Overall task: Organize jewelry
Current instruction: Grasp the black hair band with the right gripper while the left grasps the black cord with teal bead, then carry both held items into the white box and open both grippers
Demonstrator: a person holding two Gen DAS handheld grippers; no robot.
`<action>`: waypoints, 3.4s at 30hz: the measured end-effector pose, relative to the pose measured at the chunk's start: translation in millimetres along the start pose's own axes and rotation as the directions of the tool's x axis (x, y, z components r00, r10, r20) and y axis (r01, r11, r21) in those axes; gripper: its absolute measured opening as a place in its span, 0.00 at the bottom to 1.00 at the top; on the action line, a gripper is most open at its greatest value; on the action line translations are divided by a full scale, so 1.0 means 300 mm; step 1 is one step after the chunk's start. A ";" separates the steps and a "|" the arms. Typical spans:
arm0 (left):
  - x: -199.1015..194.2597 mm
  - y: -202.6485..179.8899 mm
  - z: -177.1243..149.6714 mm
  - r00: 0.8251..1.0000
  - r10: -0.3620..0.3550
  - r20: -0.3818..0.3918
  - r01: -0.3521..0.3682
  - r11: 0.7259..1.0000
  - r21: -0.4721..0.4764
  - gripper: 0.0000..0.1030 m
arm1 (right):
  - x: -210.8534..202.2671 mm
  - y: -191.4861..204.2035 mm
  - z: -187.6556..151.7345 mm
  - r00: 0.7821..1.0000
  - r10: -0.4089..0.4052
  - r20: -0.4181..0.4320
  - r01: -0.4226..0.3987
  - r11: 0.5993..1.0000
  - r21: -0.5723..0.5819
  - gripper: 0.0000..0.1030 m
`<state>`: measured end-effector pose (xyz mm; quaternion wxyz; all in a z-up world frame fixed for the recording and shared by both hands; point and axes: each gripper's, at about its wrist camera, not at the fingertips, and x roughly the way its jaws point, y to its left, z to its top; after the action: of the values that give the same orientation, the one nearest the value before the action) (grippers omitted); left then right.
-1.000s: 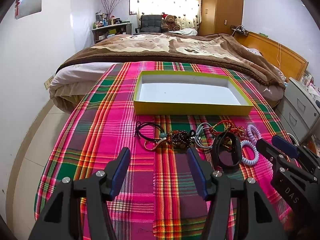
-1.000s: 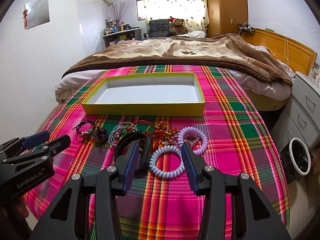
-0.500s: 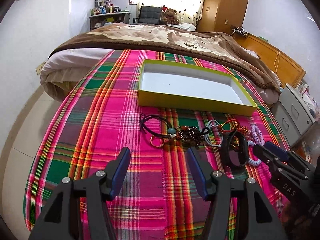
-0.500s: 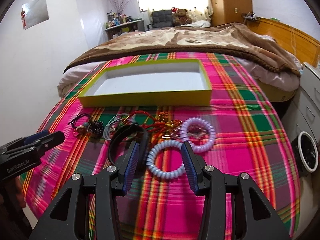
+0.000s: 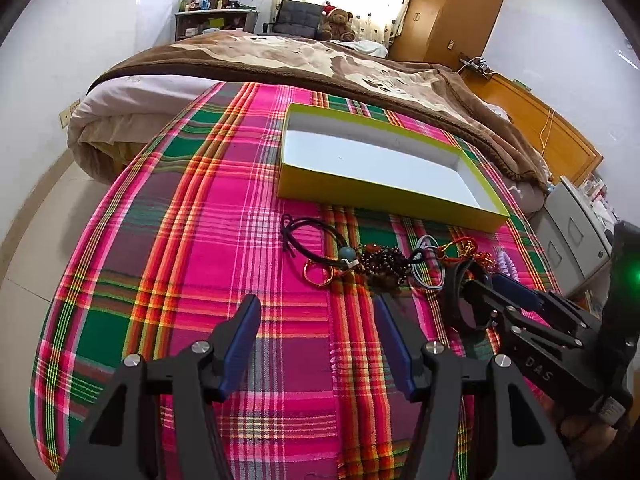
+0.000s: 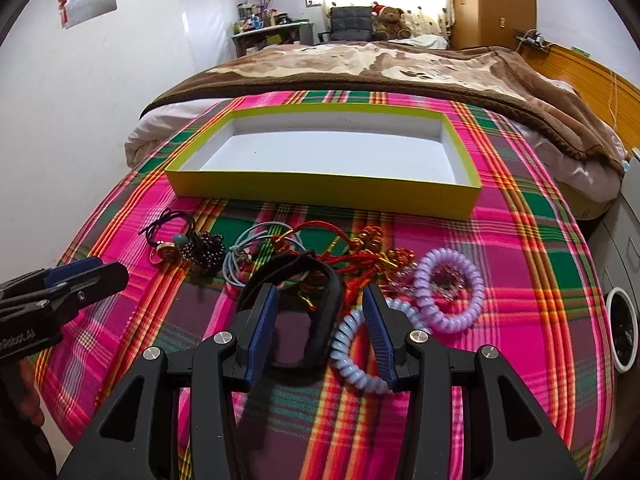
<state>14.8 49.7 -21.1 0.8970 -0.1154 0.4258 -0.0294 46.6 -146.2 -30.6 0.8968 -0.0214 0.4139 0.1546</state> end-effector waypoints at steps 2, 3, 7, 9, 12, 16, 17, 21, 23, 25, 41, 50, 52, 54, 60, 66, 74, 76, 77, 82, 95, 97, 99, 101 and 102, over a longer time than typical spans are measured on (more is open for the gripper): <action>0.002 0.003 0.001 1.000 -0.007 -0.004 0.007 1.000 -0.001 0.59 | 0.006 0.003 0.004 1.000 -0.002 -0.004 0.002 1.000 -0.005 0.44; 0.005 0.005 0.002 1.000 -0.010 -0.006 0.010 1.000 -0.001 0.59 | 0.011 0.004 0.007 1.000 -0.005 -0.008 0.005 1.000 -0.008 0.44; 0.017 0.019 0.003 1.000 0.001 -0.029 -0.001 1.000 -0.011 0.59 | 0.023 0.004 0.014 1.000 -0.008 -0.019 0.008 1.000 -0.006 0.39; 0.022 0.026 0.003 0.999 -0.003 -0.037 0.003 1.000 -0.013 0.59 | 0.028 0.000 0.016 0.999 -0.026 -0.023 0.026 1.000 0.002 0.27; 0.026 0.033 0.004 0.999 -0.004 -0.045 0.003 1.000 -0.018 0.59 | 0.028 -0.010 0.016 1.000 -0.020 -0.022 0.021 1.000 0.015 0.21; 0.029 0.038 0.014 0.999 -0.013 -0.042 0.012 1.000 -0.020 0.59 | 0.024 -0.016 0.016 1.000 -0.020 -0.014 0.020 1.000 0.023 0.12; 0.029 0.040 0.017 0.999 -0.011 -0.040 0.010 1.000 -0.020 0.59 | 0.020 -0.017 0.015 1.000 -0.017 -0.010 0.017 1.000 0.024 0.12; 0.047 0.053 0.034 0.998 -0.004 -0.055 0.003 1.000 -0.016 0.59 | -0.009 -0.033 0.016 1.000 -0.003 0.015 0.003 0.999 0.042 0.12; 0.051 0.055 0.045 0.998 -0.001 -0.055 0.000 1.000 -0.020 0.59 | -0.026 -0.045 0.020 1.000 0.014 0.028 -0.015 0.998 0.062 0.12; 0.053 0.055 0.061 0.999 0.001 -0.045 -0.002 1.000 -0.016 0.59 | -0.042 -0.056 0.025 0.999 0.021 0.040 -0.024 0.997 0.076 0.12; 0.188 0.035 0.154 0.989 0.101 -0.105 -0.097 0.994 0.048 0.48 | -0.106 -0.098 0.071 0.994 0.028 0.105 -0.038 0.995 0.091 0.12; 0.201 0.014 0.165 0.985 0.146 -0.090 -0.132 0.980 0.152 0.15 | -0.106 -0.113 0.080 0.993 0.036 0.113 -0.048 0.994 0.101 0.12; 0.199 0.009 0.168 0.985 0.143 -0.094 -0.127 0.979 0.160 0.07 | -0.105 -0.115 0.083 0.993 0.035 0.114 -0.048 0.993 0.106 0.12; 0.199 0.007 0.168 0.987 0.133 -0.093 -0.117 0.980 0.161 0.07 | -0.104 -0.117 0.085 0.993 0.038 0.113 -0.050 0.993 0.107 0.12; 0.157 0.013 0.178 0.996 0.074 -0.052 -0.068 0.991 0.115 0.07 | -0.105 -0.122 0.080 0.993 0.032 0.113 -0.045 0.993 0.111 0.12; 0.078 0.004 0.203 1.000 0.006 -0.003 -0.005 0.995 0.097 0.07 | -0.117 -0.126 0.083 0.992 0.028 0.125 -0.042 0.992 0.116 0.12; 0.012 -0.021 0.231 0.998 -0.058 0.033 0.054 0.994 0.096 0.07 | -0.146 -0.127 0.089 0.989 0.029 0.145 -0.045 0.993 0.113 0.12; -0.003 -0.026 0.239 0.997 -0.060 0.040 0.056 0.994 0.097 0.07 | -0.155 -0.129 0.090 0.988 0.025 0.150 -0.042 0.993 0.112 0.12; -0.014 -0.029 0.242 0.997 -0.064 0.047 0.059 0.994 0.096 0.07 | -0.159 -0.132 0.093 0.988 0.025 0.154 -0.043 0.993 0.112 0.12; -0.021 -0.047 0.269 0.994 -0.091 0.054 0.086 0.992 0.098 0.07 | -0.163 -0.147 0.127 0.987 0.027 0.160 -0.045 0.993 0.109 0.12; 0.108 -0.057 0.428 0.989 -0.135 0.054 0.129 0.987 0.098 0.07 | -0.030 -0.246 0.335 0.992 -0.034 0.119 0.023 0.996 0.092 0.12; 0.138 -0.050 0.457 0.990 -0.136 0.048 0.131 0.987 0.088 0.07 | 0.009 -0.266 0.361 0.994 -0.037 0.101 0.027 0.995 0.098 0.12; 0.163 -0.046 0.477 0.990 -0.135 0.043 0.131 0.987 0.089 0.07 | 0.053 -0.282 0.385 0.996 -0.044 0.082 0.035 0.994 0.103 0.12; 0.184 -0.047 0.495 0.989 -0.143 0.035 0.139 0.986 0.089 0.07 | 0.102 -0.298 0.411 0.997 -0.054 0.055 0.048 0.993 0.106 0.12; 0.195 -0.046 0.504 0.989 -0.147 0.036 0.143 0.985 0.092 0.07 | 0.120 -0.302 0.421 0.997 -0.056 0.047 0.051 0.994 0.101 0.12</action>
<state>169.1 54.9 30.2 0.9055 -0.1066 0.3955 -0.1111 188.2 -202.1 17.1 0.9106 0.0160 0.3980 0.1102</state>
